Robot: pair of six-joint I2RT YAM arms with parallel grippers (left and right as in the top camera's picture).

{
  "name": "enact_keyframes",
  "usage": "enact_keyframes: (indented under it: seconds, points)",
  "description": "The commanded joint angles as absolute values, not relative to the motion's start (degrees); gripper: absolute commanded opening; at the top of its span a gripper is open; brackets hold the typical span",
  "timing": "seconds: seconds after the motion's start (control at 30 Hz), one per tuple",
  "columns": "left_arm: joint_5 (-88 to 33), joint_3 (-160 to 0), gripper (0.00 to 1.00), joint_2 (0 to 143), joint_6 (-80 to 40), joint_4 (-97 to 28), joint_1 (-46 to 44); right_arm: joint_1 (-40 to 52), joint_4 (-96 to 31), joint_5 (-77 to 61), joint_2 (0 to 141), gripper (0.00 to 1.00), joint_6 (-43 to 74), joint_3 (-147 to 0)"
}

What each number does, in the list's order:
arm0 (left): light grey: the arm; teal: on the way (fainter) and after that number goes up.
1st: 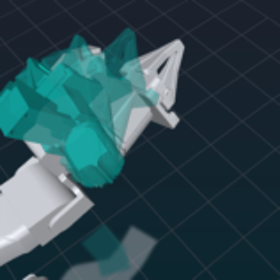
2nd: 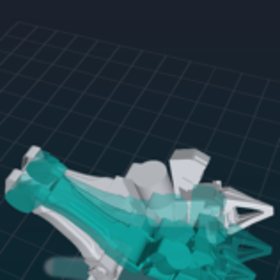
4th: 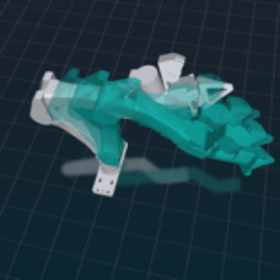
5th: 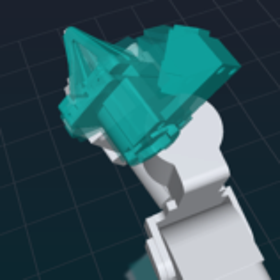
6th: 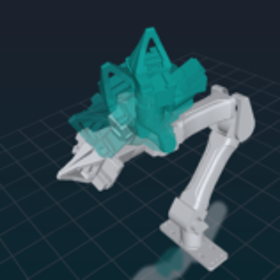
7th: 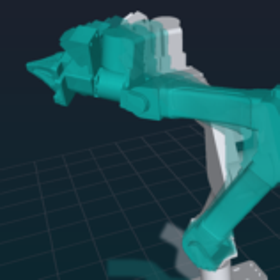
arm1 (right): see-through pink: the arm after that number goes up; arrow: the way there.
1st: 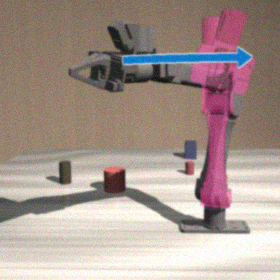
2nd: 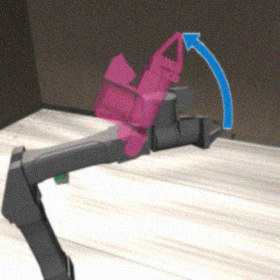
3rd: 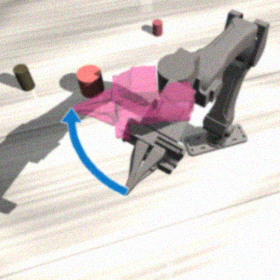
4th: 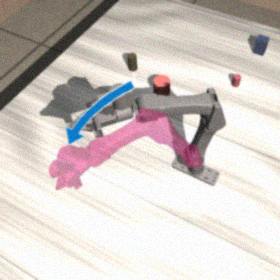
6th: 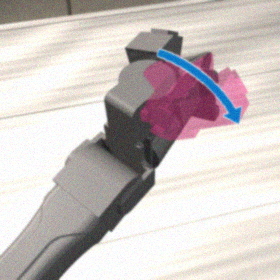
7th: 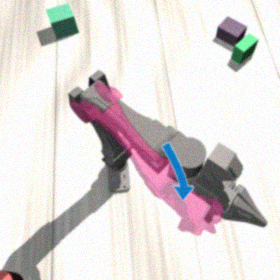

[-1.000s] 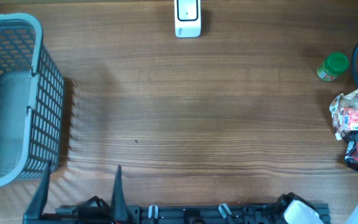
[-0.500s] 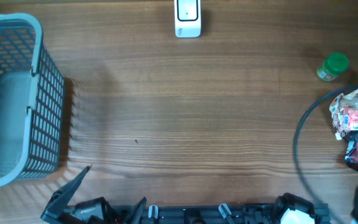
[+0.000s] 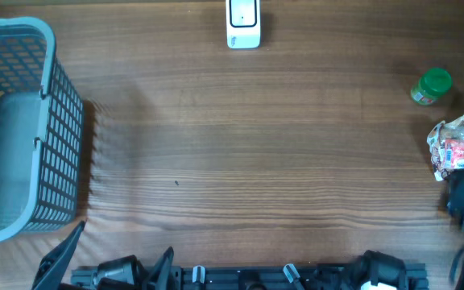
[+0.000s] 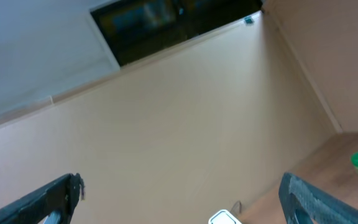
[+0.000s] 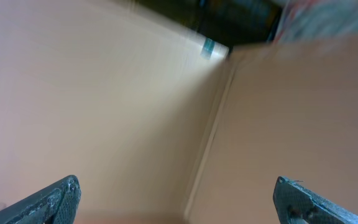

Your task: Scan the item barcode

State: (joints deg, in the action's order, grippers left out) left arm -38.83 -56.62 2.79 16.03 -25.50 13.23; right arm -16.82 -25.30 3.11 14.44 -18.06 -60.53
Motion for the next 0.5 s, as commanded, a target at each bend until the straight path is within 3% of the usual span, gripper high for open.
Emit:
enact_keyframes:
  seconds: [0.0, 0.17, 0.33, 0.47]
  points:
    - [-37.1, -56.5, 1.0, 2.2, 16.3, -25.2, 11.9, -15.3, -26.0, 1.4, 7.7, 1.0, -16.4, -58.2]
    - [-36.9, -57.2, 1.0, 0.3, 16.3, -26.0, 6.7, -14.3, -28.6, 0.8, 0.4, 1.0, -16.2, -58.2]
    - [-33.8, -57.2, 1.0, 0.3, 16.3, -26.4, 0.7, -8.6, -30.5, -8.2, 0.2, 1.0, -14.8, -58.6]
    - [-30.2, -57.2, 1.0, 0.3, 16.3, -30.6, -0.5, -8.8, -30.9, -2.1, 0.3, 1.0, -14.9, -58.3]
